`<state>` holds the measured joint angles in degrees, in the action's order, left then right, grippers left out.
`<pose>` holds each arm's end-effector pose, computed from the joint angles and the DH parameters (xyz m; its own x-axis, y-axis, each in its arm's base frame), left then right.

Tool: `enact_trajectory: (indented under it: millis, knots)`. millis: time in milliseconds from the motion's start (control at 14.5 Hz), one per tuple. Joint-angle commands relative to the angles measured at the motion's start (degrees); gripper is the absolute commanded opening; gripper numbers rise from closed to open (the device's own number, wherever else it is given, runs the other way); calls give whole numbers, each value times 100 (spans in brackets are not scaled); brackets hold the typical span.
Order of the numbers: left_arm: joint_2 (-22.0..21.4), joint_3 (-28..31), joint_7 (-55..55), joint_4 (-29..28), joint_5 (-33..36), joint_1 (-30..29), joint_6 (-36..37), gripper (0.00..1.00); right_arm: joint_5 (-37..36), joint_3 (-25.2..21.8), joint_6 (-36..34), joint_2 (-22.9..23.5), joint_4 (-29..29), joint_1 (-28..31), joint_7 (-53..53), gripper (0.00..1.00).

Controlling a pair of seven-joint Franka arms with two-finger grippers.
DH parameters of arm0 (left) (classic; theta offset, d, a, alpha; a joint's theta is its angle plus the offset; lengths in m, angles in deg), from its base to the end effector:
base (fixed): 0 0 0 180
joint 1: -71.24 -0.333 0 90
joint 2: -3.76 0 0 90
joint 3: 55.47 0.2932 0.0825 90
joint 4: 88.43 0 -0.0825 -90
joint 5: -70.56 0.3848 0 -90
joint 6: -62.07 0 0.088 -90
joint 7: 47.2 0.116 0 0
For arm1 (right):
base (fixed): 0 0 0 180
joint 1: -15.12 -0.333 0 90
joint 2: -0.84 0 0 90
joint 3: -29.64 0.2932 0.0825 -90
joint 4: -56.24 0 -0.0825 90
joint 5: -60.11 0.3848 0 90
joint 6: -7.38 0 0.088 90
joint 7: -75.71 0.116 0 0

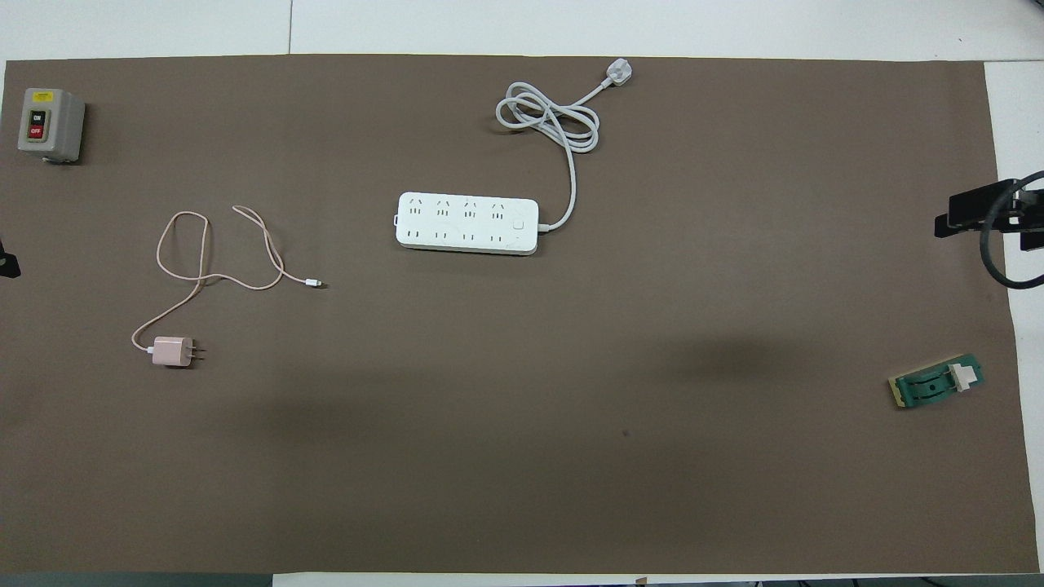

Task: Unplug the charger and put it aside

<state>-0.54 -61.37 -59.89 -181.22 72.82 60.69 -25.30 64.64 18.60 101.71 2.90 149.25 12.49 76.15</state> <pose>0.5266 0.0456 0.6064 0.9539 0.2999 -0.0091 0.2991 -0.9529 -0.0503 0.5653 -0.0733 0.5547 0.9871 -0.1597 -0.0130 -0.1602 -0.9845 -0.0717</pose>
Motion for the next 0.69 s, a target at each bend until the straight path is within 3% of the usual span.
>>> enact_trajectory:
  millis: [0,207,346,415,622]
  knots:
    - [-62,-43,-23,-11,117,158,124,100,-128,40,50,-74,86,34,-140,100]
    - [-45,210,-6,103,29,543,229,100,-128,49,24,-83,95,17,-97,100]
    - [78,1078,-5,418,3,1455,457,100,-128,75,-20,-126,86,-1,-96,100]
    - [79,1239,-5,455,-119,1624,466,100,-128,75,-29,-135,95,-1,-96,100]
    - [131,1240,100,525,-217,1600,563,100,-128,75,-46,-135,95,43,-96,100]
